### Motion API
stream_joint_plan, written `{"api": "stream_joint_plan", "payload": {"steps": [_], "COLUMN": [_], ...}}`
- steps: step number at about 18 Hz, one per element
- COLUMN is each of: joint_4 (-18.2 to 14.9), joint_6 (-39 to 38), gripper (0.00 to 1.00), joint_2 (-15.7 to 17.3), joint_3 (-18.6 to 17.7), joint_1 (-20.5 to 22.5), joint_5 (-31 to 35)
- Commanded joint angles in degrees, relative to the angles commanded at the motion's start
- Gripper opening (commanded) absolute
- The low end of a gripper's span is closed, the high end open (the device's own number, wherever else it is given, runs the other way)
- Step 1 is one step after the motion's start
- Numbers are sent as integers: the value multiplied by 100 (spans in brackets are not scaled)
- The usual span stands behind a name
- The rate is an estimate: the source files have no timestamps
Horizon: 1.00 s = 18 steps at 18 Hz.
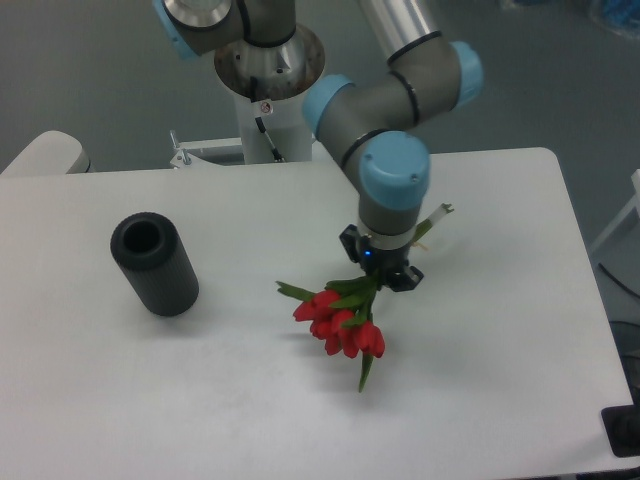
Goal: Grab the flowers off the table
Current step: 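Lift the red tulip bunch off the table and carry it away from the vase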
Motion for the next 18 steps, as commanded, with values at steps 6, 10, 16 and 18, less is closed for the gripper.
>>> {"api": "stream_joint_plan", "payload": {"steps": [6, 10, 16, 18], "joint_4": [-89, -89, -63, -71], "joint_6": [176, 185, 264, 264], "gripper": [0, 0, 0, 0], "joint_2": [-334, -519, -598, -616], "joint_3": [616, 854, 951, 960], "joint_1": [-9, -17, -26, -35], "joint_5": [-9, -9, -18, -26]}}
